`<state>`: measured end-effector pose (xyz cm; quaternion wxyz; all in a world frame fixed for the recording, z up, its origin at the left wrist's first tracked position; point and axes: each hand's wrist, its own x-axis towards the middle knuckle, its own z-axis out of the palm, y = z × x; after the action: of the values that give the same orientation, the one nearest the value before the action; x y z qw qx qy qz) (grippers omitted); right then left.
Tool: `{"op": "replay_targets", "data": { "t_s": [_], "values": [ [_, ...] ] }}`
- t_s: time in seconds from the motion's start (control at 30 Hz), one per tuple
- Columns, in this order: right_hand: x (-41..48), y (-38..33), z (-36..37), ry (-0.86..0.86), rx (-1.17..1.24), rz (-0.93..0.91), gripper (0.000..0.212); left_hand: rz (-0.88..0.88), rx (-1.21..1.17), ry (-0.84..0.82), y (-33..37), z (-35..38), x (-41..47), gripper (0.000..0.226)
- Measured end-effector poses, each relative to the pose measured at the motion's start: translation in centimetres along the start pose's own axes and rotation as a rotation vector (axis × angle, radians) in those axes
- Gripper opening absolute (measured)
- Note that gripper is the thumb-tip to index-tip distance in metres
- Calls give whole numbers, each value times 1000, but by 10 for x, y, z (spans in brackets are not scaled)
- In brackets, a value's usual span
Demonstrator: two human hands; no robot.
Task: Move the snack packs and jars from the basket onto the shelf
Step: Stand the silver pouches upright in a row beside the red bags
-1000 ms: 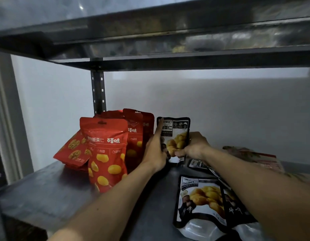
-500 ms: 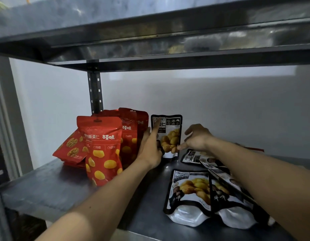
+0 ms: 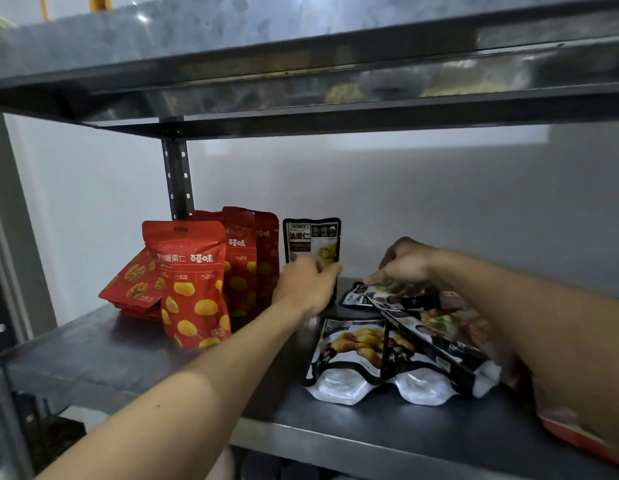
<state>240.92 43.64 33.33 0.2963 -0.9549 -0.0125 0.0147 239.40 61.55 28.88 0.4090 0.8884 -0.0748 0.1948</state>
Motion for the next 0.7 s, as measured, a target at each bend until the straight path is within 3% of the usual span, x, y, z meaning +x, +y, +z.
{"op": "replay_targets", "data": {
  "t_s": [0.1,0.27,0.4,0.7],
  "values": [
    [-11,10,-4,-85,-10,17,43,-134,-80,-251,13,12,-7,70],
    [-28,24,-1,-59,-92,-4,22,-221,-236,-406,29,23,-20,56],
    [-37,30,1,-20,-63,-26,27,-240,-351,-386,40,28,-29,20],
    [-52,23,1,110,183,-67,37,-223,-587,-248,52,9,-37,23]
  ]
}}
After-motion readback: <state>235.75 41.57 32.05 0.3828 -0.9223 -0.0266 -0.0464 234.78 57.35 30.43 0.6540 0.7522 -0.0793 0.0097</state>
